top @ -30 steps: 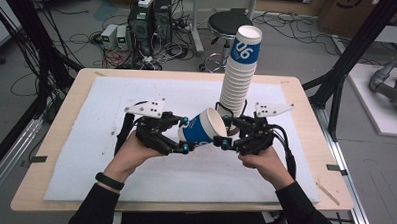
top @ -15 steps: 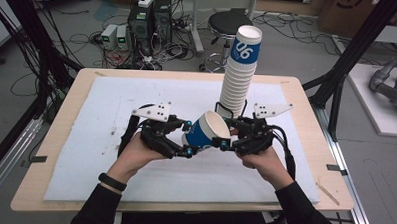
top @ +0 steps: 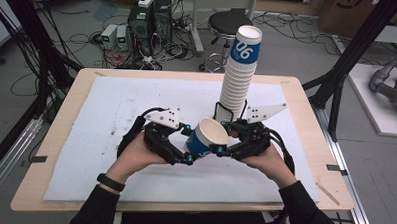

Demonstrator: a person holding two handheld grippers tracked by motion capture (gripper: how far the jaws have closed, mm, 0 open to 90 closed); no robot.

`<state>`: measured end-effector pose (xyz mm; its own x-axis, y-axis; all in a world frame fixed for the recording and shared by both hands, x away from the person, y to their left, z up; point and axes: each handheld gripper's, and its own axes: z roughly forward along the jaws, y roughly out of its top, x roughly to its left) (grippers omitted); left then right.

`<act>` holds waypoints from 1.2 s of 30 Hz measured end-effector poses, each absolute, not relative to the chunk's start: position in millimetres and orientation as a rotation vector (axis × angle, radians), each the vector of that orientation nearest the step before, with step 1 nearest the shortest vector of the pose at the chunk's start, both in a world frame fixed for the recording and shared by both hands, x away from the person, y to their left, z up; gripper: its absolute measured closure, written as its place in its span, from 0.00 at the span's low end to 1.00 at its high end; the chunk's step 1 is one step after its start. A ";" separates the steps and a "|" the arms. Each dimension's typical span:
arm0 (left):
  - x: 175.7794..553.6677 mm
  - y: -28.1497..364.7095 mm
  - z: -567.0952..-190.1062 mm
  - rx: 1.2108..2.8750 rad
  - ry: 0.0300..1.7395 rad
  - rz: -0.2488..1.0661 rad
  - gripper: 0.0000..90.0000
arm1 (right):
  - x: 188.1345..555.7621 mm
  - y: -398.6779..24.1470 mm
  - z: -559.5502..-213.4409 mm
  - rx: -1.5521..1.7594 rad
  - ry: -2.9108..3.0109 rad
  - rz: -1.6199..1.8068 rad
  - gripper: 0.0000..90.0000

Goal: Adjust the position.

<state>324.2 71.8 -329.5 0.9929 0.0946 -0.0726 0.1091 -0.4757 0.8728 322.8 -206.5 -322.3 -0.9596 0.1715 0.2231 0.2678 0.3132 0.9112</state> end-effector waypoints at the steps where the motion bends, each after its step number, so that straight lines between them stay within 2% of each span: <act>1: 323.7 70.1 -330.5 2.081 0.145 -0.012 0.25 | 323.1 -205.6 -322.5 -0.410 -2.495 -1.731 0.28; 6: 323.3 61.8 -336.1 2.130 0.135 -0.007 0.25 | 320.5 -200.5 -322.0 -0.394 -2.549 -1.675 0.28; 11: 324.0 59.4 -339.4 2.123 0.130 -0.022 0.31 | 318.4 -197.9 -320.1 -0.377 -2.588 -1.646 0.28; 17: 325.5 59.8 -342.2 2.088 0.123 -0.033 0.33 | 318.1 -198.5 -318.8 -0.379 -2.591 -1.649 0.28; 27: 327.0 63.0 -341.5 1.937 0.120 -0.081 0.33 | 315.9 -201.8 -315.3 -0.380 -2.482 -1.775 0.21; 36: 324.4 65.1 -341.0 1.820 0.111 -0.015 0.33 | 316.8 -206.2 -315.7 -0.422 -2.322 -1.925 0.20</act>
<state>324.4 65.1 -341.0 0.9953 0.0680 -0.0694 0.0841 -0.2455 0.9657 316.8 -206.2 -315.7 -0.9571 0.1505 0.2477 0.2713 0.1643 0.9484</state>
